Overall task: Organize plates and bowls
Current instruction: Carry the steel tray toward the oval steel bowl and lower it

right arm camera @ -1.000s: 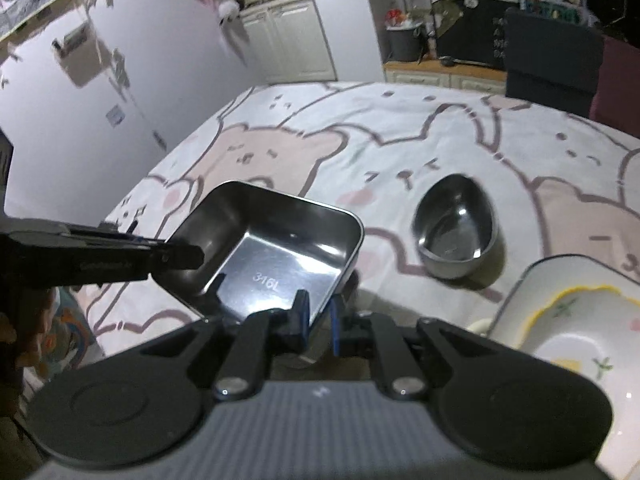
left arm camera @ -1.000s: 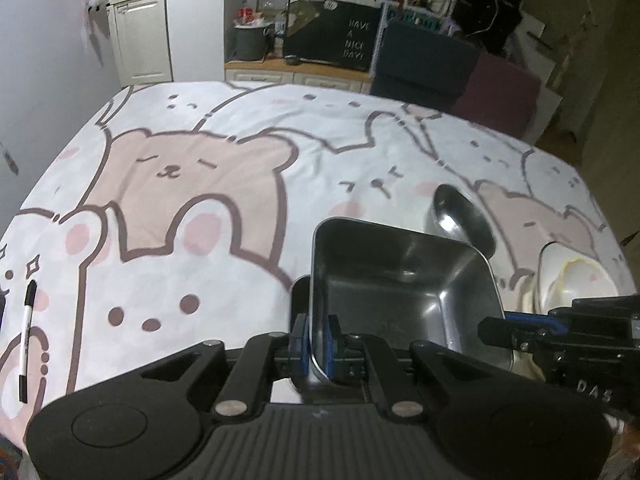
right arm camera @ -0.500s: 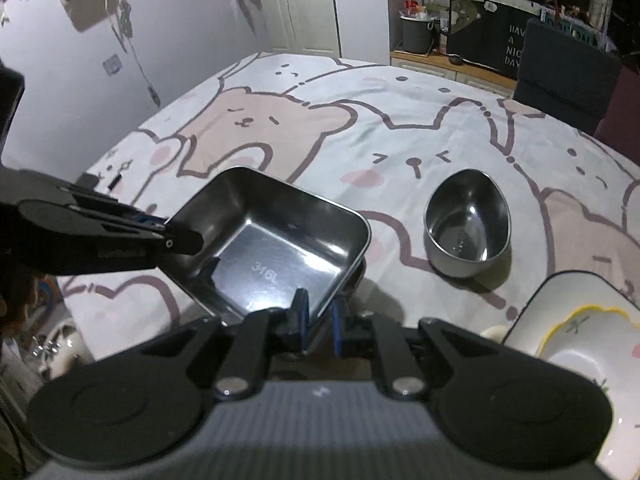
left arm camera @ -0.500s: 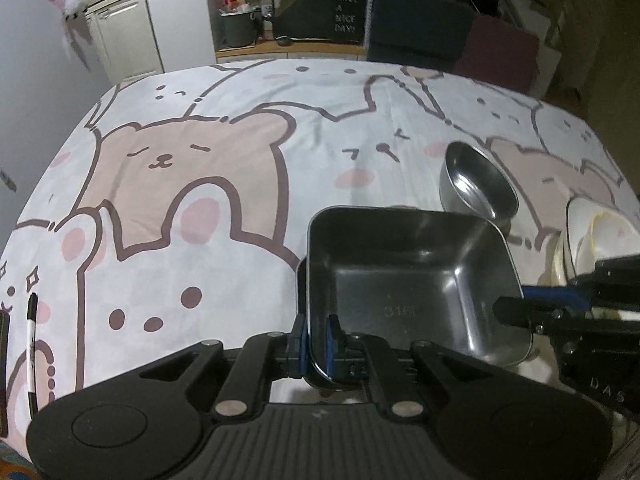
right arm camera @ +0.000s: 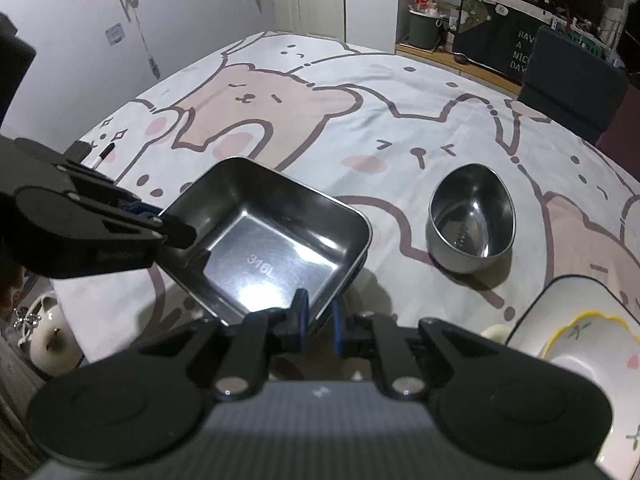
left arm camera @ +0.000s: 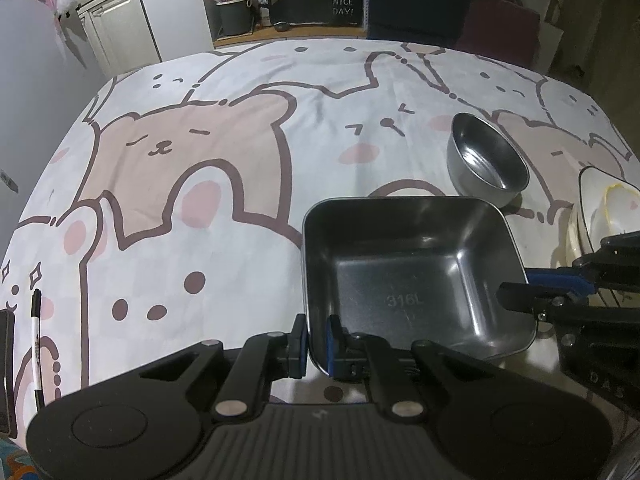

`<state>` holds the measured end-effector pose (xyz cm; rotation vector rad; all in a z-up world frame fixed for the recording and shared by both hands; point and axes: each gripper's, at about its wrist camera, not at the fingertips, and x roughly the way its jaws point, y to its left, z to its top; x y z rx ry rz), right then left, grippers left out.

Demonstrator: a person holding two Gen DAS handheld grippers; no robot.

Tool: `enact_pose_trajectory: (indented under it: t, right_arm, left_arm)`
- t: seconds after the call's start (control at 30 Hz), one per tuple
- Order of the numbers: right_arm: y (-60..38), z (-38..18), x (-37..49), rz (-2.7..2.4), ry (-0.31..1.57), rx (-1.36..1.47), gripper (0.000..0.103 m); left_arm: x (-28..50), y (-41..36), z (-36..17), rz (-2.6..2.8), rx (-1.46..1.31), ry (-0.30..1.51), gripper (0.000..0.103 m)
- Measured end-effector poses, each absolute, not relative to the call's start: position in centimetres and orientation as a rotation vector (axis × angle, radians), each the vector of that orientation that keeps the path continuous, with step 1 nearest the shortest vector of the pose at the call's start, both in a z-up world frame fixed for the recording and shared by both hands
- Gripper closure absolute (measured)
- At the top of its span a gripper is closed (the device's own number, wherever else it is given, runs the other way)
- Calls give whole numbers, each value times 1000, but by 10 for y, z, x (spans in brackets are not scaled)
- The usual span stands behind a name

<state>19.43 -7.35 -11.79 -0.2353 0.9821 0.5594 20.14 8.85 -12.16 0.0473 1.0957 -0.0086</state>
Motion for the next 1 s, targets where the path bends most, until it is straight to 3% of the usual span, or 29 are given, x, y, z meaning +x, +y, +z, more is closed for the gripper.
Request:
enact_pose_trajectory:
  t: [1.0]
  right_arm:
    - [-71,-118,198,579,989,-247,86]
  left_arm:
    - [215,87,-148,17,93,1166,87]
